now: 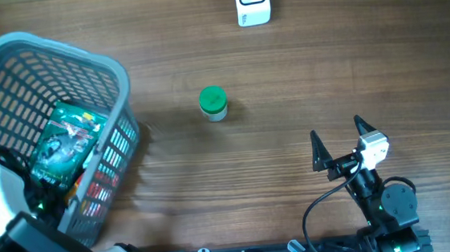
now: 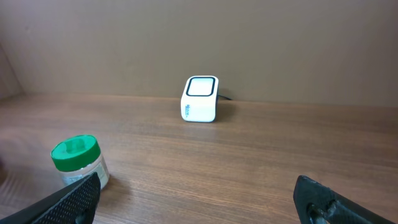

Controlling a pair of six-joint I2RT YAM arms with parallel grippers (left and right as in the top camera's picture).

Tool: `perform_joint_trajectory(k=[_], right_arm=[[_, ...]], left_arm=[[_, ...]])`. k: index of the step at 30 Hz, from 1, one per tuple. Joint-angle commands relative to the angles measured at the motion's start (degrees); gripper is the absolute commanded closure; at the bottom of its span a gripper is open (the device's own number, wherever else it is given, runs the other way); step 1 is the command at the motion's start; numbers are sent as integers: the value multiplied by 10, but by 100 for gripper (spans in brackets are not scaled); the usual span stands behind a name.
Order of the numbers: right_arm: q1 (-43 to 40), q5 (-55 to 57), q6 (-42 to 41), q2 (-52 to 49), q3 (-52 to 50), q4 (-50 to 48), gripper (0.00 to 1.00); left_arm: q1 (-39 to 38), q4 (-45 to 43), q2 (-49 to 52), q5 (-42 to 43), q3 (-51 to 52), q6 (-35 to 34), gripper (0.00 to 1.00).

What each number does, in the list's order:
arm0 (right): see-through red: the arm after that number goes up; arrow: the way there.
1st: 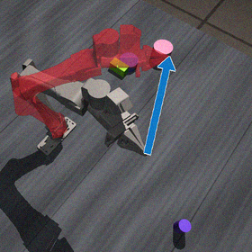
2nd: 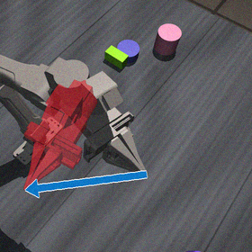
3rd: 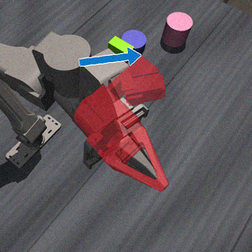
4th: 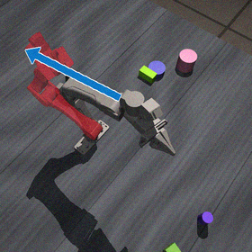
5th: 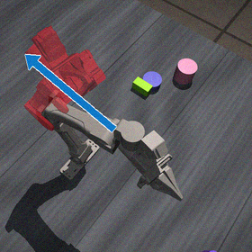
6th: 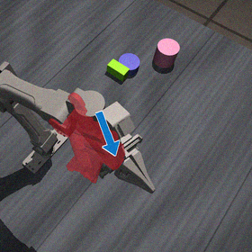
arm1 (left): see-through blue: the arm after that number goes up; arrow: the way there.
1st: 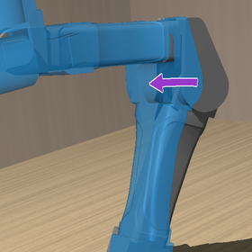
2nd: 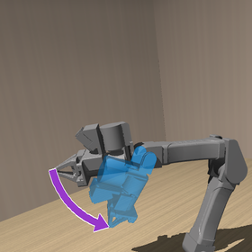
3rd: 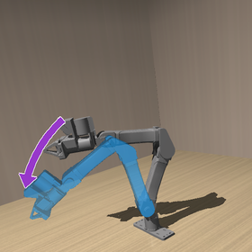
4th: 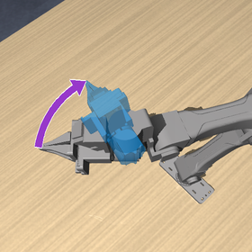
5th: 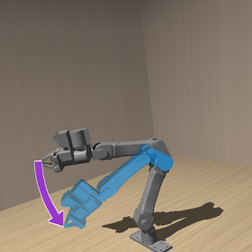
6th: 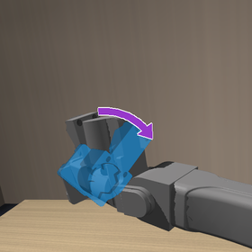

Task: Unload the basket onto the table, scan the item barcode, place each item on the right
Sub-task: 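Reach the left gripper into the basket and grasp the red sauce bottle, then carry the sauce bottle with the left gripper and stand it beside the jar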

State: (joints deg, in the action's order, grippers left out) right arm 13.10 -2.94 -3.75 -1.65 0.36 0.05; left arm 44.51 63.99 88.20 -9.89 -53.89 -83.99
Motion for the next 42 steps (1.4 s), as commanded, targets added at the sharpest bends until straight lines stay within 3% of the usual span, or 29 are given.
perform_joint_trajectory(k=[1,12,17,20,23,28,33,42], right_arm=[[2,-1,6,2,-1,-1,0],[2,-1,6,2,-1,-1,0],[2,-1,6,2,-1,-1,1],[2,-1,6,2,-1,-1,0],[2,-1,6,2,-1,-1,0],[2,-1,6,2,-1,-1,0],[2,-1,6,2,-1,-1,0],[2,-1,7,2,-1,-1,0]], left_arm=[[-4,54,-78,15,-96,28,71],[-4,74,-250,23,-264,58,70],[-4,58,-297,164,-279,63,70],[-7,32,-320,258,-279,101,71],[-38,19,-335,290,-279,133,71],[-168,-4,-339,289,-279,178,72],[-328,-38,-338,236,-279,180,72],[-637,-44,-267,-17,-279,180,72]])
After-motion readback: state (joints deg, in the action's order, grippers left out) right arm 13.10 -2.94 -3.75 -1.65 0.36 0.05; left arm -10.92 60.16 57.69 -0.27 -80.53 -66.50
